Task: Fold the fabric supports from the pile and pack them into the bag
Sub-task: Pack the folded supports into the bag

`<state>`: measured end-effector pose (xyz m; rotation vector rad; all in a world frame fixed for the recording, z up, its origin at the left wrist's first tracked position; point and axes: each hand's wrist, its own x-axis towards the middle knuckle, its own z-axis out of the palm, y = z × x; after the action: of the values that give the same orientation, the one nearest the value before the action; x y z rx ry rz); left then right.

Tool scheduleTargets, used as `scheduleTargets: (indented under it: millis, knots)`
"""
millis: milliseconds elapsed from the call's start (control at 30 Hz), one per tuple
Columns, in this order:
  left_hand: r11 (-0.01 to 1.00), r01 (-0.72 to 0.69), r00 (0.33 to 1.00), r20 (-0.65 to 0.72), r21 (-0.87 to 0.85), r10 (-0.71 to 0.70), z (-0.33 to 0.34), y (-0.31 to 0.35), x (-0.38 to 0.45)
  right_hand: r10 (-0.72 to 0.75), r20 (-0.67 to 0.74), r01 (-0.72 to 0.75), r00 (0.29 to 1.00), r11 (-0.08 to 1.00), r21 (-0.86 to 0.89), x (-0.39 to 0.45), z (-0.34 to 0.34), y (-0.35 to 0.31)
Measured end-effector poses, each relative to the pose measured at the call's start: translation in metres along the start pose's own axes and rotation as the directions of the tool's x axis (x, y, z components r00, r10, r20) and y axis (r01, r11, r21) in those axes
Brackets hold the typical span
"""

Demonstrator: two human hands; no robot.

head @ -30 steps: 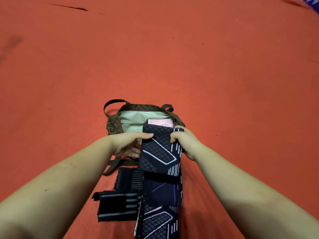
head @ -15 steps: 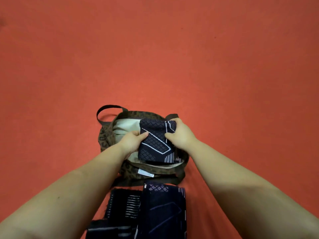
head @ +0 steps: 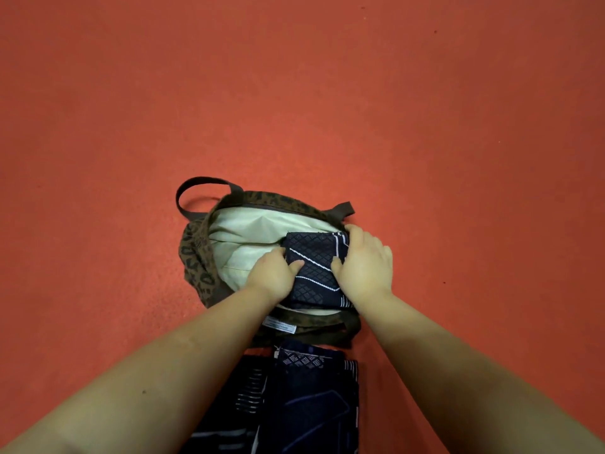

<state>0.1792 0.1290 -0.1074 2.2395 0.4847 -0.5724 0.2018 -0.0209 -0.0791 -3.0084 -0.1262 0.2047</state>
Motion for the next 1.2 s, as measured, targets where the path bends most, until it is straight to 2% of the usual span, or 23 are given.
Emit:
scheduleTargets:
  millis: [67,100,133,167,200,233,267,333,400,500,600,767,867,967,1200]
  knots:
    - [0.987,-0.076,0.989,-0.118,0.14,0.093,-0.002,-0.003,-0.006,-0.097,-0.174,0.094,0.98,0.995,-0.025,-0.005,0.007,0.006]
    - [0.963,-0.176,0.961,-0.178,0.206,0.214,-0.007,-0.002,-0.011,-0.113,-0.262,0.117,0.958,0.993,-0.003,-0.007,0.007,0.009]
    - [0.906,-0.321,0.899,-0.212,0.276,0.383,-0.011,0.0,-0.015,-0.102,-0.317,0.117,0.943,0.993,0.029,-0.009,0.007,0.013]
    - [0.809,-0.467,0.805,-0.207,0.357,0.556,-0.014,0.001,-0.017,-0.077,-0.333,0.099,0.94,0.994,0.048,-0.01,0.006,0.019]
    - [0.691,-0.573,0.708,-0.158,0.442,0.688,-0.017,0.002,-0.017,-0.053,-0.313,0.071,0.948,0.996,0.049,-0.012,0.005,0.025]
    - [0.576,-0.635,0.65,-0.046,0.515,0.758,-0.019,0.005,-0.017,-0.024,-0.264,0.031,0.964,0.999,0.026,-0.014,0.004,0.031]
    - [0.502,-0.662,0.657,0.108,0.557,0.746,-0.021,0.009,-0.018,0.012,-0.191,-0.015,0.982,1.0,-0.012,-0.015,0.003,0.035]
    - [0.456,-0.651,0.731,0.338,0.607,0.593,-0.018,0.014,-0.016,0.095,-0.015,-0.096,0.995,0.991,-0.09,-0.017,0.0,0.04]
    - [0.425,-0.617,0.776,0.422,0.663,0.468,-0.014,0.018,-0.012,0.16,0.038,-0.155,0.986,0.982,-0.106,-0.015,-0.002,0.043]
    - [0.429,-0.597,0.799,0.456,0.678,0.392,-0.003,0.022,-0.006,0.262,0.003,-0.262,0.965,0.965,0.0,-0.01,-0.007,0.045]
    - [0.413,-0.578,0.815,0.479,0.704,0.325,0.007,0.026,-0.001,0.291,0.021,-0.291,0.957,0.956,0.042,-0.012,-0.009,0.048]
    - [0.369,-0.562,0.827,0.49,0.741,0.276,0.018,0.033,0.008,0.248,0.114,-0.267,0.962,0.942,0.205,-0.027,-0.004,0.044]
    - [0.357,-0.559,0.829,0.499,0.748,0.252,0.015,0.037,0.009,0.221,0.095,-0.24,0.971,0.924,0.297,-0.039,-0.004,0.035]
    - [0.392,-0.562,0.827,0.481,0.728,0.292,0.007,0.036,-0.003,0.169,0.053,-0.177,0.984,0.922,0.345,-0.057,-0.007,0.025]
    - [0.477,-0.519,0.854,0.409,0.709,0.321,-0.017,0.013,-0.054,0.081,0.07,-0.1,0.994,0.94,0.327,-0.091,-0.02,0.01]
